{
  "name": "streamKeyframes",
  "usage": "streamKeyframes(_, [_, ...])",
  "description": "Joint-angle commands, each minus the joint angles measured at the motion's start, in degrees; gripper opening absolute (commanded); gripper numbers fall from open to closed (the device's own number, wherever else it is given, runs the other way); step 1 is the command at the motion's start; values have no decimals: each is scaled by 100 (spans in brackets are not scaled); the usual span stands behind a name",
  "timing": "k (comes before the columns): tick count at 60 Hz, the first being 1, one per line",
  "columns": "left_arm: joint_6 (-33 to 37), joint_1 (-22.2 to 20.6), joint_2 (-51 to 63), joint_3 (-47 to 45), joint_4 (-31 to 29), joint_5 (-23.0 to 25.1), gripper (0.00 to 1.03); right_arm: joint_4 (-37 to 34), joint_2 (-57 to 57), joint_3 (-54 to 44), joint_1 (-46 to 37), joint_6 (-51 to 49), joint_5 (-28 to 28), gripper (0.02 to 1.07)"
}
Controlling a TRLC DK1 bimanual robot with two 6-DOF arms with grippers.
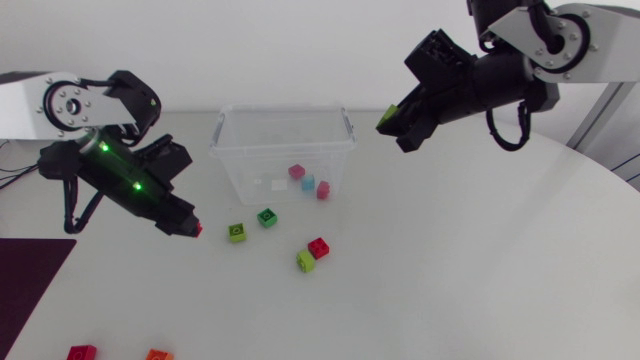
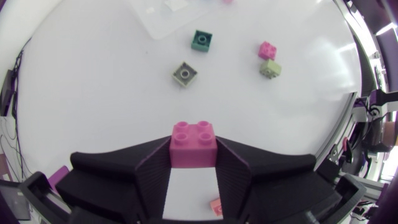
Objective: Pick up the duplo bricks and place them in the container
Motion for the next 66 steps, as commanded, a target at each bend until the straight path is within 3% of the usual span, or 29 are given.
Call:
streamKeyframes(1, [44, 81, -36, 283, 128, 122, 18, -17, 351, 235, 153, 238, 53, 25])
streamKeyframes(34, [-641, 265, 316, 1206, 2071, 614, 20, 555, 1968, 1598, 602, 669, 194, 26])
streamKeyframes(42, [-817, 406, 544, 1373, 2519, 886, 21, 669, 2214, 1835, 751, 678, 502, 28])
streamKeyframes(54, [-940, 380, 852, 1505, 3037, 1044, 24, 678, 2390, 2037, 777, 669, 642, 65])
streamKeyframes(60, [-993, 309, 914, 1602, 3161, 1088, 24, 678, 2407, 2055, 777, 669, 721, 89])
streamKeyframes(66, [-1037, 222, 984, 1699, 3284, 1088, 26, 678, 2407, 2046, 760, 669, 774, 97])
